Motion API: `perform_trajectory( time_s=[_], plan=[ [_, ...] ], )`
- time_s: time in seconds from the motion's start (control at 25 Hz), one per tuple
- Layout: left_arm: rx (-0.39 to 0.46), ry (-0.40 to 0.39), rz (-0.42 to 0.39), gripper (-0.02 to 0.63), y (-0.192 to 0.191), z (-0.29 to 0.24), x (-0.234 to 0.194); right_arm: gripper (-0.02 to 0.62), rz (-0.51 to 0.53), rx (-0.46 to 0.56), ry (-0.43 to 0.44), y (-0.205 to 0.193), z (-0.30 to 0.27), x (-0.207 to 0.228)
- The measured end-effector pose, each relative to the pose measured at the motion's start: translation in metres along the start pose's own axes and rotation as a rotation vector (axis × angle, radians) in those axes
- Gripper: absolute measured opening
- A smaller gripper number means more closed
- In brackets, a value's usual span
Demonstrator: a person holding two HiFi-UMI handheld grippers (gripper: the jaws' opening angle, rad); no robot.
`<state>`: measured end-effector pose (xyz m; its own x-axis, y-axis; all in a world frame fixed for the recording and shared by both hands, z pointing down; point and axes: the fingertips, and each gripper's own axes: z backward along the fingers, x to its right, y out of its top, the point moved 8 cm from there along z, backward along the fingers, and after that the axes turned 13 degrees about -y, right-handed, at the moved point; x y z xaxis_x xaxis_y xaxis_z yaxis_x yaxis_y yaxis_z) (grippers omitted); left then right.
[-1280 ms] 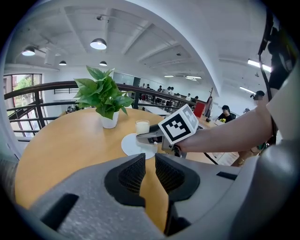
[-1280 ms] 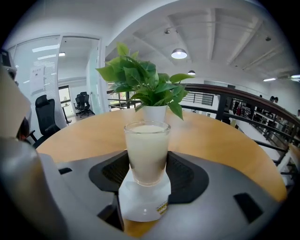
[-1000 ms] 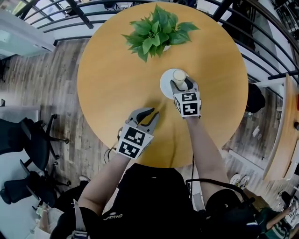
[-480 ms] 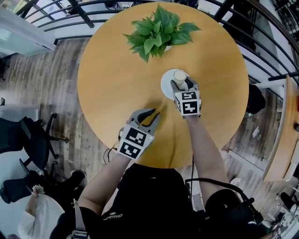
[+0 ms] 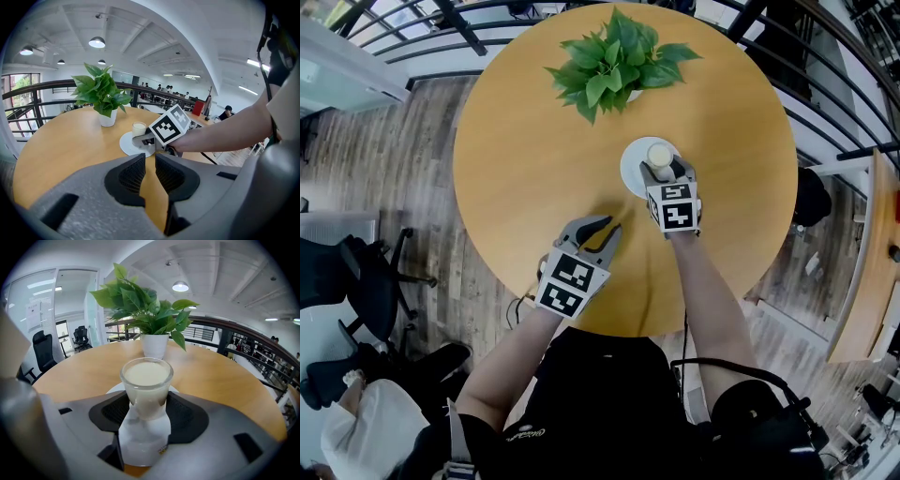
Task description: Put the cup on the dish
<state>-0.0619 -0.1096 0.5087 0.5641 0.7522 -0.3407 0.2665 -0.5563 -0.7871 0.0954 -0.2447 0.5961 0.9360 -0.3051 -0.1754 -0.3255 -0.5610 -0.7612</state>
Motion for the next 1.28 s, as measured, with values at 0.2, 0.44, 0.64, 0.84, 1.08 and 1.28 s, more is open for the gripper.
perform_trajectory(
  time_s=[0.2, 0.44, 0.64, 0.84, 1.08, 1.28],
  plan=[
    [-0.001, 0.002, 0.001, 0.069, -0.0006, -0.0003, -0.0002, 0.244, -0.009, -0.007, 0.002, -0.0022, 0.0029, -0.0005],
    [-0.005, -0.003, -0.005, 0.069, 0.0000, -0.0015, 0.0022, 0.244, -0.032, 0.007, 0.003, -0.0054, 0.0067, -0.0022],
    [-0.007, -0.002, -0.011, 0.069, -0.0012, -0.0031, 0.0026, 0.244, -0.040, 0.018, 0.001, -0.0069, 0.0066, -0.0034],
    [-0.006, 0.002, -0.009, 0.069, -0.0019, -0.0021, 0.0036, 0.244, -0.042, 0.020, 0.003, -0.0066, 0.0071, -0.0033],
    [-0.008, 0.009, -0.019, 0.069, -0.0019, -0.0007, 0.0038, 0.245, -0.045, 0.024, -0.006, -0.0068, 0.0076, -0.0033],
    [-0.009, 0.010, -0.020, 0.069, -0.0024, -0.0001, 0.0036, 0.245, -0.045, 0.027, -0.006, -0.0059, 0.0081, -0.0035]
  ],
)
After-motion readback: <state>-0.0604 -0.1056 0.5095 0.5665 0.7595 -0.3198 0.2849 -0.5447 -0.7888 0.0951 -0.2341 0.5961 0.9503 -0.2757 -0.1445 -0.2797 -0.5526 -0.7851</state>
